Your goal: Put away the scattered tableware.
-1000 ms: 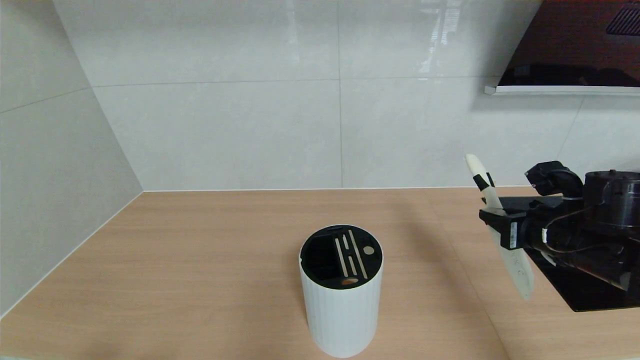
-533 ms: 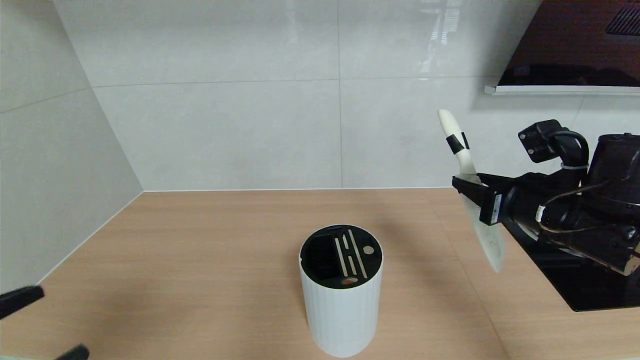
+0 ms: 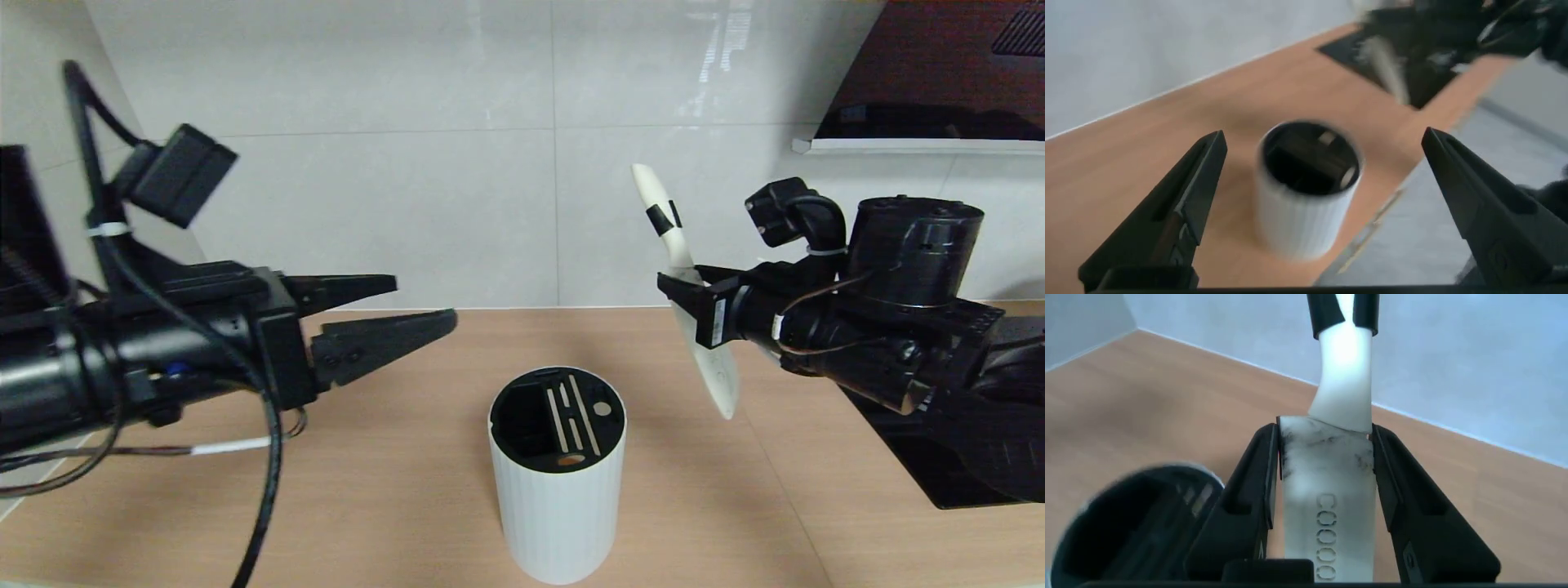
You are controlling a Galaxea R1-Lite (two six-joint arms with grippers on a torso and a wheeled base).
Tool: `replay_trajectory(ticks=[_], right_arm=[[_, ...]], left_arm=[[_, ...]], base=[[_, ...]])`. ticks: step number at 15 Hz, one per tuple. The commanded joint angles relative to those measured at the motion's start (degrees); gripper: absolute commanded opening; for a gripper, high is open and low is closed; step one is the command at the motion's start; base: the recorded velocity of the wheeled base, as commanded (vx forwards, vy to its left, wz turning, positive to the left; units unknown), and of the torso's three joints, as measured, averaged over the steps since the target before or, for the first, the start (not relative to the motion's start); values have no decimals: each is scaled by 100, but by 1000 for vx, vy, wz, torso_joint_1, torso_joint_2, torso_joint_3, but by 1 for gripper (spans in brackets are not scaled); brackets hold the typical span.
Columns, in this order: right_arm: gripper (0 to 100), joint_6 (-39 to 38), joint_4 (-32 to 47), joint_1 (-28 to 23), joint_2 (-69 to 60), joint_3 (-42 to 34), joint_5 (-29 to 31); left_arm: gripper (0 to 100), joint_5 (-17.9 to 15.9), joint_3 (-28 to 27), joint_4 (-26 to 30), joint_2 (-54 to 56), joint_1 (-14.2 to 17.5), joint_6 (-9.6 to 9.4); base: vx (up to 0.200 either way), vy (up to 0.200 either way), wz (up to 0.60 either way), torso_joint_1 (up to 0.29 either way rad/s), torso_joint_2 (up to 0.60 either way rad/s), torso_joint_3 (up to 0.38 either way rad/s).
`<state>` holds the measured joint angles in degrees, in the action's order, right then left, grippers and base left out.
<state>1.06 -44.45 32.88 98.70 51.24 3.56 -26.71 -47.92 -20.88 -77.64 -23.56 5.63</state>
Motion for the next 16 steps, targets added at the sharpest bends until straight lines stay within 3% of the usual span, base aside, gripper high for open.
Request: replay_trajectory(ticks=[1,2,3,5,6,8,12,16], right_arm=[[0,-9,-11,210,273,71,31],[0,-9,-11,237,273,71,57],[0,-18,-20,404,247,71,163],[0,-18,-29,544,229,0,294],[0,-18,-29,597,132,-8,382],[0,-18,-29,755,-96,-105,426],[0,-27,-29,984,-149,-158,497],[0,-53,-20,1080,-17,-105,488]], left_arm=[[100,-1,-552,-232,-1174,-289,298],[100,-18,-604,-258,-1218,-324,395],[100,-80,-771,-452,-1376,-447,764],[100,-159,-850,-970,-1614,-553,1186],[100,-194,-842,-1137,-1684,-588,1300],[100,-221,-868,-1366,-1895,-764,1370],[100,-54,-903,-2412,-2581,-1133,1370],[100,-1,-991,-2579,-2730,-1282,1379]], base=[[0,0,0,0,0,0],[0,0,0,0,0,0],[0,0,0,0,0,0],[0,0,0,0,0,0],[0,0,0,0,0,0],[0,0,0,0,0,0],[0,0,0,0,0,0],[0,0,0,0,0,0]])
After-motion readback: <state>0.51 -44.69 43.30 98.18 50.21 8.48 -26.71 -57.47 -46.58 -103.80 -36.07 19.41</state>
